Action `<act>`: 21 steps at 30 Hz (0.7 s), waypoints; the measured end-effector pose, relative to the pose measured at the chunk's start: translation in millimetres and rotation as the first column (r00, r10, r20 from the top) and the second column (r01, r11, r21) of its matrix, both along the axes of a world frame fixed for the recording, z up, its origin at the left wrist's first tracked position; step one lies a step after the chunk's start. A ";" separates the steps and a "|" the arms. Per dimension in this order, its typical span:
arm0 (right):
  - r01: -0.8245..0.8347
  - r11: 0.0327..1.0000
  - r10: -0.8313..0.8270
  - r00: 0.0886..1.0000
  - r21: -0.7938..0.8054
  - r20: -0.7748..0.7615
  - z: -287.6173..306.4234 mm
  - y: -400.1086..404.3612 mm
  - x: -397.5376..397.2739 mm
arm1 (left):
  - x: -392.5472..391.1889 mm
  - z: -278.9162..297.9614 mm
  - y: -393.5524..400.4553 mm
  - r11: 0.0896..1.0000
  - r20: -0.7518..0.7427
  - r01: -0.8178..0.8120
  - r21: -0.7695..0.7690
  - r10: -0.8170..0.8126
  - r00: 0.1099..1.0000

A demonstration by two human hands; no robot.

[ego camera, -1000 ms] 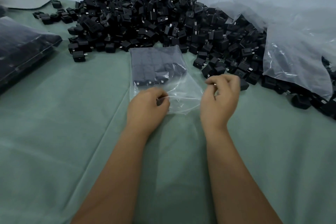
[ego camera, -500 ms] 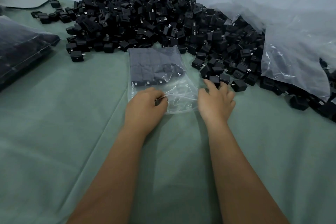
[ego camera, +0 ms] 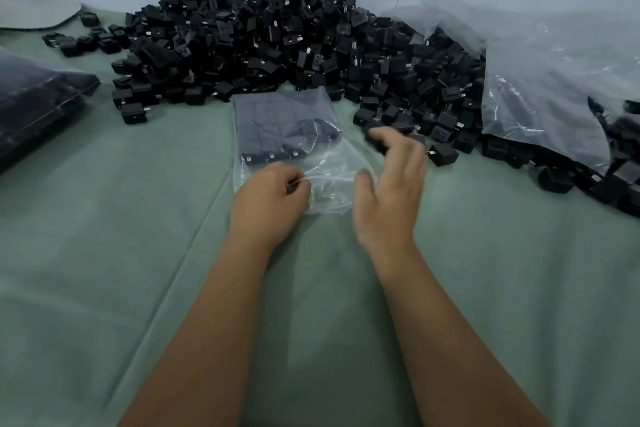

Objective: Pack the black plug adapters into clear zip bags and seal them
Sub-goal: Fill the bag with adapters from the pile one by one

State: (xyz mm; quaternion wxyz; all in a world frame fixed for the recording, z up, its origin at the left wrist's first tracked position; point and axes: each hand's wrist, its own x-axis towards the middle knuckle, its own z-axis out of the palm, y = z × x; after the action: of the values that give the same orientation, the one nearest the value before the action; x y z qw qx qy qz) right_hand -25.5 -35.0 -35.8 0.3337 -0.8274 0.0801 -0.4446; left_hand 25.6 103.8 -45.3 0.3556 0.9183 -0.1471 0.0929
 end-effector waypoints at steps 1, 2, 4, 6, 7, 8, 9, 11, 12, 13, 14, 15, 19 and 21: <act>-0.085 0.995 0.084 0.996 -0.055 -0.013 -0.2 6.6 -1.5 | 0.1 0.1 -0.2 1.000 0.002 0.000 -0.008 0.000 1.000; -0.167 0.980 0.163 0.986 -0.105 -0.039 -0.9 12.9 -2.4 | 0.0 0.0 -0.3 1.000 0.002 0.000 -0.019 0.000 1.000; -0.294 0.939 0.276 0.954 -0.179 -0.116 -1.9 21.9 -3.3 | -0.6 0.1 -0.1 0.998 -0.002 -0.003 -0.056 0.002 1.000; -0.365 0.906 0.331 0.926 -0.213 -0.180 -1.6 24.6 -3.3 | -1.1 0.1 0.5 0.994 -0.005 -0.011 -0.106 0.010 1.000; -0.384 0.897 0.343 0.917 -0.220 -0.206 -1.4 24.2 -3.2 | -1.4 0.5 0.6 0.992 -0.002 -0.012 -0.124 0.012 1.000; -0.395 0.891 0.344 0.910 -0.225 -0.232 -1.2 23.5 -3.8 | -1.5 0.8 0.7 0.991 0.003 -0.011 -0.134 0.011 1.000; -0.399 0.887 0.338 0.904 -0.233 -0.261 -0.8 23.1 -4.9 | -1.1 0.9 0.4 0.990 0.008 -0.013 -0.140 0.014 1.000; -0.385 0.884 0.301 0.903 -0.264 -0.308 0.0 24.5 -7.1 | 0.4 0.3 -0.1 0.986 0.011 -0.039 -0.160 0.041 0.999; -0.368 0.885 0.275 0.907 -0.284 -0.318 0.6 26.1 -7.7 | 1.1 -0.3 -0.4 0.982 0.015 -0.059 -0.178 0.062 0.998; -0.348 0.887 0.250 0.914 -0.304 -0.319 1.3 28.0 -8.1 | 1.1 -0.7 -0.7 0.977 0.027 -0.080 -0.199 0.087 0.996; -0.330 0.888 0.227 0.921 -0.321 -0.318 2.2 29.6 -8.3 | 0.5 -0.7 -0.8 0.970 0.052 -0.105 -0.219 0.119 0.992; -0.314 0.888 0.206 0.924 -0.336 -0.322 2.8 30.8 -8.4 | -0.5 -0.3 -0.6 0.962 0.089 -0.135 -0.237 0.160 0.983; -0.255 0.873 0.070 0.909 -0.415 -0.411 -0.6 31.0 -7.3 | -6.1 3.9 -0.7 0.942 0.246 -0.206 -0.266 0.273 0.930; -0.243 0.846 -0.016 0.878 -0.474 -0.479 -4.5 32.7 -6.9 | -9.3 5.5 -2.9 0.960 0.325 -0.168 -0.226 0.237 0.916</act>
State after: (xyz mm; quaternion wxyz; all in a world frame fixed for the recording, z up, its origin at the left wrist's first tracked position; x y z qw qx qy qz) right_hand -32.3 -2.3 -40.2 0.0948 -0.9714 -0.0164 -0.2169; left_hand 16.4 100.9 -39.8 0.3999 0.8585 -0.1020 0.3045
